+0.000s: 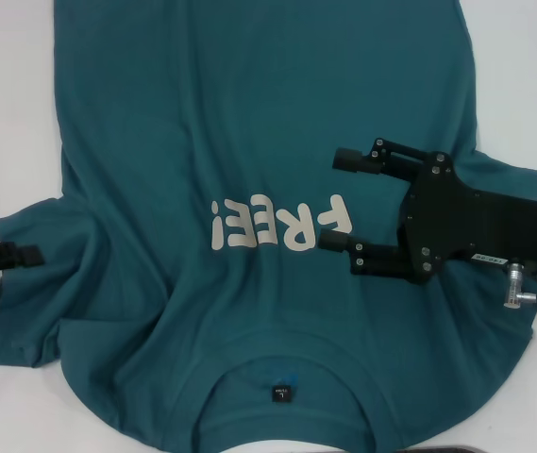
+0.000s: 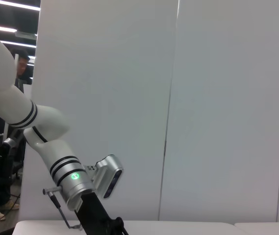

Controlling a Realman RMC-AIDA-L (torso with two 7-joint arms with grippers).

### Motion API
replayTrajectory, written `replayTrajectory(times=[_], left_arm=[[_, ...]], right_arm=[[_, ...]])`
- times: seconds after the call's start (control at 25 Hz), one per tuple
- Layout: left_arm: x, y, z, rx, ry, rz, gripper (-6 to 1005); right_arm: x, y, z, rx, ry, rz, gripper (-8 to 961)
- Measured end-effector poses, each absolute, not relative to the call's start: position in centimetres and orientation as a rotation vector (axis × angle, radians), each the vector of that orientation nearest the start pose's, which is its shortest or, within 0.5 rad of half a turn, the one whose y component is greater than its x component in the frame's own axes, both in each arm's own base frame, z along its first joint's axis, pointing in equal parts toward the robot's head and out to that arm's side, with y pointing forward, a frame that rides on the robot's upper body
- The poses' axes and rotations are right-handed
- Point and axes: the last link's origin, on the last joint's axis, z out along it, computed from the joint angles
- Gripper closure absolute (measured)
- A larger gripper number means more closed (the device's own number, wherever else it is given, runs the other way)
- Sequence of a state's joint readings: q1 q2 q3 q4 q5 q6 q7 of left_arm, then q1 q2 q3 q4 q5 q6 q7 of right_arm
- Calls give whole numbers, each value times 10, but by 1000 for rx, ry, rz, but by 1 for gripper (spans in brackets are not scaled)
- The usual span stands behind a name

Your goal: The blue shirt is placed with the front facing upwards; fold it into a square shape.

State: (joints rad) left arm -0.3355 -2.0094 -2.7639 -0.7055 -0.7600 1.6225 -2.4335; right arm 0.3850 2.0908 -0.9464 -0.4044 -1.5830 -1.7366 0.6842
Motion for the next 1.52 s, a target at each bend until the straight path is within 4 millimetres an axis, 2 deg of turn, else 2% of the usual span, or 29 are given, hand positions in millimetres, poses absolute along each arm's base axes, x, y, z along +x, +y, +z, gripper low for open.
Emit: replayTrajectory(times=[0.28,0.44,0.72,1.08,1.52], left_arm=[[-367,256,41,2094,2491,593,382],[-367,255,44,2097,2490,615,405],[-360,252,56,2093,2430,727,671],[-362,253,58,2096,2441,712,1000],[-362,253,59,2100,2447,702,999]], right_arm=[[257,257,-36,-2618,-1,1105,149],[257,257,-35,-2618,-3,1105,149],[255,259,-35,-2619,-14,1106,149],[255,261,-34,-2606,-12,1107,150],[254,262,-33,-2607,-20,1109,151]])
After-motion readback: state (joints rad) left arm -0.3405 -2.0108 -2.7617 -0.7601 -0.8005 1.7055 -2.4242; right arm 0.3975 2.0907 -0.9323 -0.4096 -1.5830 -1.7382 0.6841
